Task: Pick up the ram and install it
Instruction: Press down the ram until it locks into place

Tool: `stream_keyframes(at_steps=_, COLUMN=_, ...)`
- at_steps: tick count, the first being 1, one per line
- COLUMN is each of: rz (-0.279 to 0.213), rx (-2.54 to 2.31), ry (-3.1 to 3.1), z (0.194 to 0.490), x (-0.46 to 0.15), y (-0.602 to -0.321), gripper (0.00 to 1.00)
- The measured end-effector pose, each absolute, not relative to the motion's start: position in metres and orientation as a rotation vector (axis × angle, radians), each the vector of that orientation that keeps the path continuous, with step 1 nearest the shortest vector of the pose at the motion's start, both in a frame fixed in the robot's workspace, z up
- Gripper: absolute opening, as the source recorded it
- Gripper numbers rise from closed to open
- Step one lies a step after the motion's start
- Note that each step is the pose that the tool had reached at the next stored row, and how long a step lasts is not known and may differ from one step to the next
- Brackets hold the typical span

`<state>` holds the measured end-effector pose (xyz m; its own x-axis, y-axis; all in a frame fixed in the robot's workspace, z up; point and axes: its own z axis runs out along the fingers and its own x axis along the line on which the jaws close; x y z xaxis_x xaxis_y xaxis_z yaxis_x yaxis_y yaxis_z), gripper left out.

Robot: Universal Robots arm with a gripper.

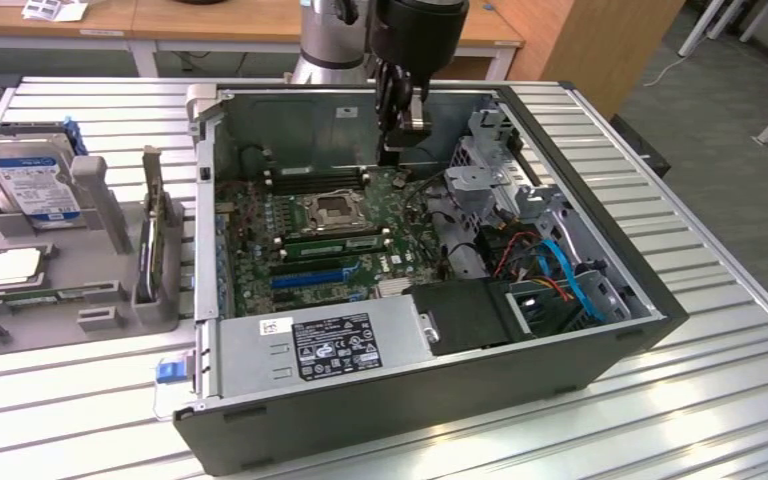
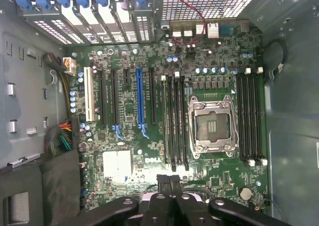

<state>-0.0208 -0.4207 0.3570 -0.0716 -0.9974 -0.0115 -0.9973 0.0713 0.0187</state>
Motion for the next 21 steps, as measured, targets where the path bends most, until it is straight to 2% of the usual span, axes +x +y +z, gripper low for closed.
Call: stream_keyframes(at_steps=21, rz=-0.034, rx=1.738, ry=-2.616, z=0.357, x=-0.0208, y=-0.4207, gripper=0.11)
